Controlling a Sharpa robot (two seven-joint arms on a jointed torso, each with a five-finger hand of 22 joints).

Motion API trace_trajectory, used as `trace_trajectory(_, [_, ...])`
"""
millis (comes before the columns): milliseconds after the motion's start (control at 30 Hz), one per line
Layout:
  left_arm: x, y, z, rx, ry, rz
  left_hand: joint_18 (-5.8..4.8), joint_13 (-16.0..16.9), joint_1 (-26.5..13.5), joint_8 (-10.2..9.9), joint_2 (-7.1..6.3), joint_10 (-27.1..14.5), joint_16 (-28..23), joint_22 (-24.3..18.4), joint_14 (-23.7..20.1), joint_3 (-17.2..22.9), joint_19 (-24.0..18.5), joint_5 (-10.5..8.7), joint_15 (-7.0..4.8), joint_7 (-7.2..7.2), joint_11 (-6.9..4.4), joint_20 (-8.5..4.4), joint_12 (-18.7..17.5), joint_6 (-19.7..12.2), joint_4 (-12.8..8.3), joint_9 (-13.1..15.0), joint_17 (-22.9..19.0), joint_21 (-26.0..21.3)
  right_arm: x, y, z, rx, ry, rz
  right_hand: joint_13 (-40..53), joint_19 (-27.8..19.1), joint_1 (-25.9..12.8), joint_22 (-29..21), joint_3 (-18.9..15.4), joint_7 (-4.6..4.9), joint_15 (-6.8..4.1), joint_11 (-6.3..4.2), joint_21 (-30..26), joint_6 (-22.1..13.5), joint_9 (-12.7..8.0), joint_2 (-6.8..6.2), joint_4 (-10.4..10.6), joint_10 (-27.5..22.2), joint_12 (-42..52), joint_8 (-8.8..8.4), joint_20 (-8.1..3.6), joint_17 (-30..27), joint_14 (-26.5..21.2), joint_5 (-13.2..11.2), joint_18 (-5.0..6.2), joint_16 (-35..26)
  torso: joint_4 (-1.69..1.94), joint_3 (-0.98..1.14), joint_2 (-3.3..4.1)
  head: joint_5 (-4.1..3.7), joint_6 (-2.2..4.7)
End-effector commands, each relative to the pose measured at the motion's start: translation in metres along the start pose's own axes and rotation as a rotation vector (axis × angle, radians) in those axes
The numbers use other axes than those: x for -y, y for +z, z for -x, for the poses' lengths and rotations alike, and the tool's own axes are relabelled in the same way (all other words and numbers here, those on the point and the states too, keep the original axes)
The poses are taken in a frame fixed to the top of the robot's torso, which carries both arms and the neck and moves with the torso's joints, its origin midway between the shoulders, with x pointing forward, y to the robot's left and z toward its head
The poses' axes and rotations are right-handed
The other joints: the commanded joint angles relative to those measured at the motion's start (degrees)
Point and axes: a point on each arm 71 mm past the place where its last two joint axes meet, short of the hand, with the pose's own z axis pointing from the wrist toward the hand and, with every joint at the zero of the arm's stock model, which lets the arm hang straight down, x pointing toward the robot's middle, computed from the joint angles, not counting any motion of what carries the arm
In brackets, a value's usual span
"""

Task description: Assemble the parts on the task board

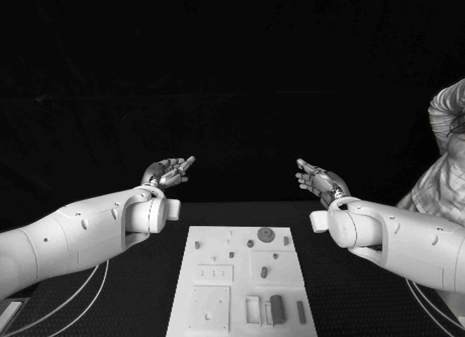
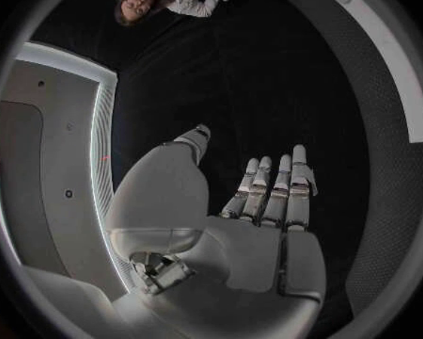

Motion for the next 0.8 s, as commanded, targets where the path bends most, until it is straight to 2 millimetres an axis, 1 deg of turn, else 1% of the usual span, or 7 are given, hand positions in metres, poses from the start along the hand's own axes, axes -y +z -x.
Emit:
trace_trajectory(33, [0.003,0.013,0.001,-0.121,0.007,0.104,-0.88,0.31,1.80,1.05,0.34,1.79,0.83,0.79,1.28,0.25,0.97,0.26,0.29,0.54,0.64,0.05,0.64,1.21,0.16,0.63,0.91,0.41,0.001,0.010,-0.001,-0.179,0.040,-0.106,0.85,3.32,6.05,10.11,1.08,5.83,0.73,0.58,1.30,4.33,4.28,-0.27,-5.03,6.27,1.50,3.08,0.28,4.60,5.85,0.41,1.63,4.89,-0.03,0.00,0.00,0.01,-0.01])
trace_trajectory(200, [0.013,0.025,0.012,-0.121,0.032,0.126,-0.75,1.06,3.14,2.71,1.23,5.82,2.55,1.24,4.05,-0.86,2.19,0.31,0.76,2.89,2.94,-0.53,2.41,4.81,-0.10,1.51,1.50,1.03,-0.005,0.020,0.009,-0.212,0.026,-0.135,1.51,8.92,10.77,17.39,2.19,6.01,1.27,0.65,3.03,7.83,4.71,-1.31,-11.48,10.63,3.25,4.95,-0.12,5.51,10.44,0.30,3.14,7.06,-0.03,0.00,0.00,0.01,-0.01])
trace_trajectory(367, [0.017,0.030,0.016,-0.121,0.040,0.134,1.48,2.46,6.56,3.94,2.81,13.12,6.68,2.20,11.97,-2.78,7.92,0.53,-0.15,4.50,3.79,-1.62,5.43,9.77,-0.80,1.98,2.88,3.53,-0.007,0.025,0.014,-0.227,0.018,-0.148,2.49,13.86,14.22,16.93,3.84,5.70,1.10,0.28,4.13,12.76,5.00,-1.41,-17.33,16.64,5.72,7.10,-0.40,6.22,16.58,0.36,4.91,9.49,-0.03,0.00,0.00,0.01,-0.01])
trace_trajectory(400, [0.017,0.030,0.016,-0.121,0.040,0.134,2.34,3.06,7.64,4.35,3.33,15.71,8.40,2.59,15.25,-3.28,10.27,0.67,-0.73,4.48,3.61,-2.12,6.52,11.43,-1.11,2.09,3.56,4.58,-0.007,0.025,0.014,-0.227,0.018,-0.148,2.68,15.17,14.60,16.83,4.15,5.52,0.61,0.09,4.47,13.86,5.06,-1.43,-17.96,17.89,6.21,7.54,-0.44,6.48,18.16,0.35,5.35,10.18,-0.03,0.00,0.00,0.01,-0.01])
trace_trajectory(433, [0.017,0.025,0.014,-0.191,0.085,0.090,2.72,3.30,8.46,4.46,3.76,16.83,9.23,2.74,16.96,-3.82,11.61,0.66,-1.27,4.44,3.40,-2.48,6.80,12.42,-1.31,2.06,3.91,5.08,-0.013,0.031,0.018,-0.236,-0.517,-0.004,2.90,16.37,15.22,16.71,4.53,5.30,0.09,-0.16,4.74,15.05,5.15,-1.52,-18.17,19.23,6.75,8.04,-0.54,6.68,19.47,0.39,5.80,10.70,-0.04,-0.04,0.11,-0.11,-0.23])
trace_trajectory(667, [0.018,0.017,0.016,-0.261,0.131,0.059,3.41,5.67,17.30,5.33,7.85,25.70,12.94,2.73,24.81,-5.27,18.70,0.90,-4.78,2.86,0.92,-4.74,8.66,20.60,-4.85,2.56,6.67,6.65,-0.014,0.032,0.013,-0.274,-0.802,0.057,4.70,26.49,18.65,16.10,5.58,4.14,-4.14,-3.18,7.43,22.17,5.51,-2.52,-18.24,27.96,9.80,10.40,-1.05,8.39,30.37,0.46,9.18,14.61,-0.10,-0.06,0.25,0.23,-0.23])
trace_trajectory(800, [0.019,0.008,0.020,-0.275,0.140,0.040,3.51,6.73,19.65,5.27,7.76,28.50,14.23,2.82,27.63,-5.14,21.76,0.67,-5.61,2.43,-0.04,-5.79,8.87,23.05,-5.56,3.05,8.12,7.37,-0.018,0.027,0.009,-0.270,-0.904,0.133,7.92,38.17,19.86,16.58,4.98,2.18,-9.68,-7.57,12.03,26.67,6.53,-2.91,-18.10,37.40,14.43,12.22,-2.31,11.53,41.69,0.49,11.95,20.38,0.10,-0.06,0.79,0.00,0.31])
